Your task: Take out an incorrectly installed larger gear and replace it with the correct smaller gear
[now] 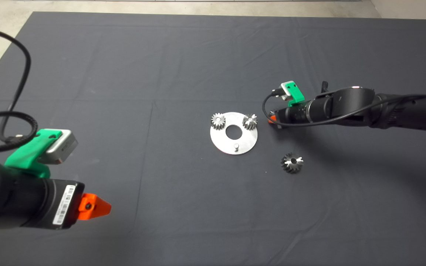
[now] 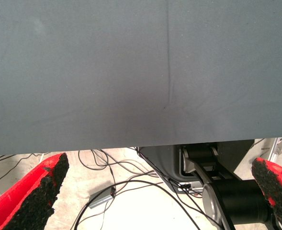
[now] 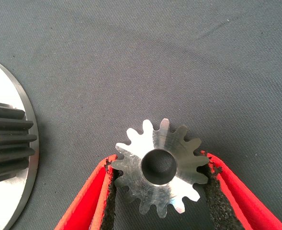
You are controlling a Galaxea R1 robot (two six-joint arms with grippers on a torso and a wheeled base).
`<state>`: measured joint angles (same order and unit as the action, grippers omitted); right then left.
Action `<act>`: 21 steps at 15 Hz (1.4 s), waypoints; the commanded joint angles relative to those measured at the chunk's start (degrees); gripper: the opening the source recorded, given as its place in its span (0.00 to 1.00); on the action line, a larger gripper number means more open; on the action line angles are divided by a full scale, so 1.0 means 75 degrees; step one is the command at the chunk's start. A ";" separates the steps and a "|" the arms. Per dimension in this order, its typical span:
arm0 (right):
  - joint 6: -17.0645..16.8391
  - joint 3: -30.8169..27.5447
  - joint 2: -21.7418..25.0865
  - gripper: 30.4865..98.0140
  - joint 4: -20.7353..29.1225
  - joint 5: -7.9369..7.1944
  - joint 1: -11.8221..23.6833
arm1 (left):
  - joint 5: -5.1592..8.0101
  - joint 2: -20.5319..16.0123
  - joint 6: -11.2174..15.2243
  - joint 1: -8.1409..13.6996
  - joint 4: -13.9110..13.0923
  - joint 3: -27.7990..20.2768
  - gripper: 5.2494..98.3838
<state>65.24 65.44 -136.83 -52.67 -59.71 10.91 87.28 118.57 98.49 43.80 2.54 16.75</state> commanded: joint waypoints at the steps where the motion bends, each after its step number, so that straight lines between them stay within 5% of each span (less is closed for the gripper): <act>1: 0.0043 0.0015 0.0038 0.19 -0.0173 -0.0019 0.0081 | 0.0350 0.0006 0.0017 0.0043 -0.0139 -0.0091 1.00; 11: 0.0078 -0.0296 0.0164 0.15 -0.0161 -0.0013 0.0184 | 0.0350 0.0006 0.0017 0.0043 -0.0139 -0.0091 1.00; 13: 0.0066 -0.1902 0.0772 0.13 -0.0091 -0.0194 0.1061 | 0.0350 0.0006 0.0006 0.0043 -0.0139 -0.0091 1.00; 14: 0.0066 -0.2056 0.0886 0.13 -0.0004 -0.0317 0.1400 | 0.0350 0.0006 0.0017 0.0043 -0.0139 -0.0091 1.00; 21: -0.0004 -0.2528 0.0613 0.13 0.1004 -0.0552 0.1628 | 0.0362 0.0041 -0.0030 0.0043 -0.0139 -0.0091 1.00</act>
<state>65.27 48.40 -130.35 -48.52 -63.42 22.15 87.41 118.63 98.42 43.80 2.52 16.75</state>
